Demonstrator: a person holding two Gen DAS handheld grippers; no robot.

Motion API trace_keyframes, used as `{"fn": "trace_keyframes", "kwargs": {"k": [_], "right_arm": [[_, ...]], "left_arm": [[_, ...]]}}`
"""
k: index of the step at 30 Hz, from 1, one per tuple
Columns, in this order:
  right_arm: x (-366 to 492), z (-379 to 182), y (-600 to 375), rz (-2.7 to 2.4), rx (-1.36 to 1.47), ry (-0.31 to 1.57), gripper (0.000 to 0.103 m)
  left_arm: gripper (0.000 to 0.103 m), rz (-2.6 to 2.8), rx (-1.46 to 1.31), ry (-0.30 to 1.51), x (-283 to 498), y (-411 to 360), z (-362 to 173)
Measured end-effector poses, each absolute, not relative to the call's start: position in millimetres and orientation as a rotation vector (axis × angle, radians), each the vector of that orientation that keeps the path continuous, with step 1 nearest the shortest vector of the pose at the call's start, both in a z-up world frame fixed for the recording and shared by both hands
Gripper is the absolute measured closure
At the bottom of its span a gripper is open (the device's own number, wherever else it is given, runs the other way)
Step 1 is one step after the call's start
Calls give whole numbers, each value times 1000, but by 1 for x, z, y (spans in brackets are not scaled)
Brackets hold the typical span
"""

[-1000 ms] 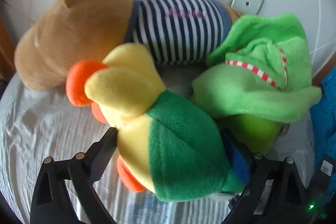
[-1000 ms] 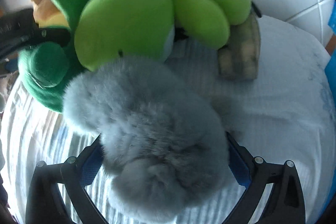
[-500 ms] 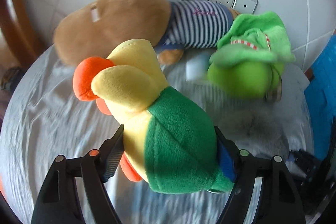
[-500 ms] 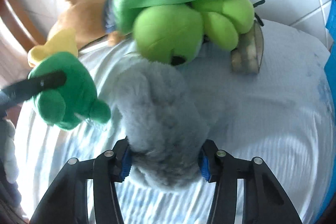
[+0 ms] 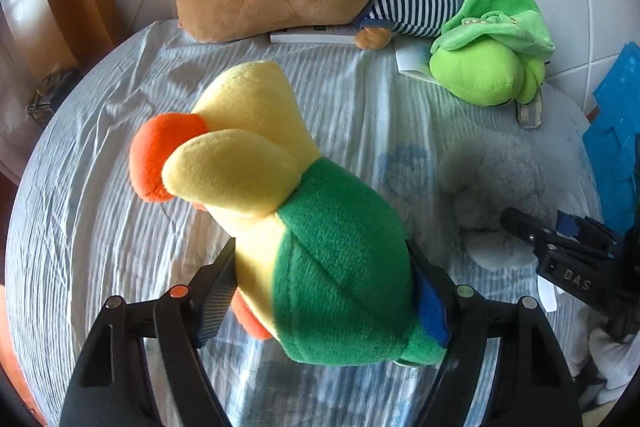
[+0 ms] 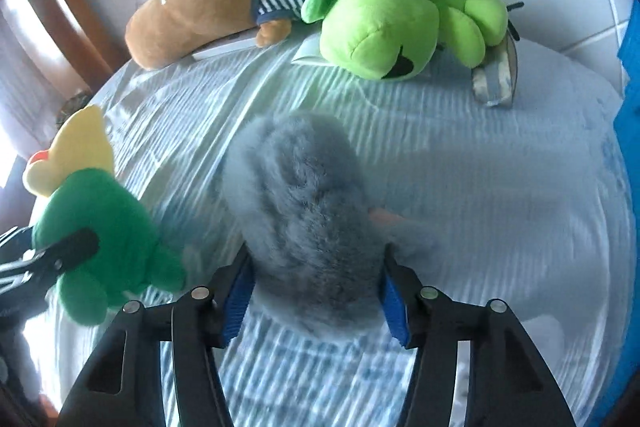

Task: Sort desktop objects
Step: 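Close the left gripper on the yellow duck while the right gripper grips the grey plush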

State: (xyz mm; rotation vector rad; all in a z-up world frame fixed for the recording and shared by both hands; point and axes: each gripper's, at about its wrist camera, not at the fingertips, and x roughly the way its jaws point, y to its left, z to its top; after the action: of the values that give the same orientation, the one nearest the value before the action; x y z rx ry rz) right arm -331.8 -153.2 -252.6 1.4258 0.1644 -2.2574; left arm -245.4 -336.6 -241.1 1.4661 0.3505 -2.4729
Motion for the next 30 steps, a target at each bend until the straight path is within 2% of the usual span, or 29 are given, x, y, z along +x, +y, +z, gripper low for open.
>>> {"fn": "trace_keyframes", "kwargs": {"k": [2,6,9,12,14,15,16,19,28,30], "right_arm": [[-339,-258,-156,-2260,1430,170,34],[-354,-270,-164,-2261,1445,179,34],[-363,-285,-167,-2250,1472,175,25],[-369,-301,-167,-2243,1500,167,25],[-368,-304,-167,-2261,1477,187,27],[-367,-304,-168,-2267,1465,197,32],[-367,-303,-168,-2273,1454,196,44],[-364,-299,-165,-2289,1438,189,54],[-327,-248,-148,-2323,1348,147,55],[-313,-231,-145,-2327,1316,140,55]], "left_arm": [[25,-2478,1453,343,-253,-334,-242],[25,-2506,1434,279,-273,-327,-244],[25,-2533,1427,230,-289,-323,-245],[25,-2543,1423,226,-299,-323,-248],[25,-2544,1423,208,-305,-319,-251],[25,-2546,1423,198,-306,-317,-252],[25,-2549,1423,188,-308,-315,-252],[25,-2561,1425,172,-308,-311,-250],[40,-2603,1373,232,-266,-309,-209],[53,-2622,1348,226,-253,-307,-195]]}}
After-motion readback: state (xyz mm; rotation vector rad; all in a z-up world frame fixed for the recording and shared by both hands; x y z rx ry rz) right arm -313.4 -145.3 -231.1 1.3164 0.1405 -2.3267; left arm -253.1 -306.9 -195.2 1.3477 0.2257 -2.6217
